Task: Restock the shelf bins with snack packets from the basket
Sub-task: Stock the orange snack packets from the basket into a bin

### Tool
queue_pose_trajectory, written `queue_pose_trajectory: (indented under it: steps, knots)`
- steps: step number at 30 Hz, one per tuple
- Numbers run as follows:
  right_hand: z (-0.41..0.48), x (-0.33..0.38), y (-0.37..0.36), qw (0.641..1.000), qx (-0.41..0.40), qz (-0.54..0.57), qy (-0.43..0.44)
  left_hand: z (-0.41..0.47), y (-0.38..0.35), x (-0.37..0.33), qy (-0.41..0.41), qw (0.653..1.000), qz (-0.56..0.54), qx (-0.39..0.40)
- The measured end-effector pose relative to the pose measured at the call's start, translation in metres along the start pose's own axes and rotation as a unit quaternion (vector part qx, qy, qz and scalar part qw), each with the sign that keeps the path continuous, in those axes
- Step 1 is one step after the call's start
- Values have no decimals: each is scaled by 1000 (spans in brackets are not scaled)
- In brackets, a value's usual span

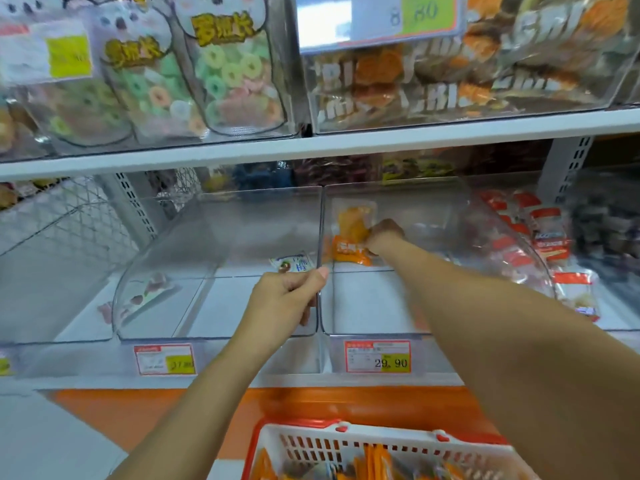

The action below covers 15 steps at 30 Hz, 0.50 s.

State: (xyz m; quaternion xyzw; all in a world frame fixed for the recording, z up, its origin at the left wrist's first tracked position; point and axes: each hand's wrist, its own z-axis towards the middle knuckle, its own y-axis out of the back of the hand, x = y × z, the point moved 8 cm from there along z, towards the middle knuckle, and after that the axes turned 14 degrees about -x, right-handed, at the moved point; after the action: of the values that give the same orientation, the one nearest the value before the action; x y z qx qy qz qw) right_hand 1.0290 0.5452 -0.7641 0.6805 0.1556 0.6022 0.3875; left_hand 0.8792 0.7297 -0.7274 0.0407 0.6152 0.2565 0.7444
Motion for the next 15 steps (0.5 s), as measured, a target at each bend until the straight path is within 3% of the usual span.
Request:
queue_pose_trajectory:
  steps: [4,9,12,15]
  knots:
    - [13,-13,-2,998,-45,-4,-38,-1,-2,-2,-11,1000,-15,4]
    - [13,-22,-11,997,-11,29,-72,0,-2,1,-19,1000,-11,5]
    - [10,-12,-2,999,30,-7,-34,-2,-2,0,-29,1000,-5,-4]
    - [-2,-4,21,991,68,-115,9,-2,-3,-2,-45,999,5,-10]
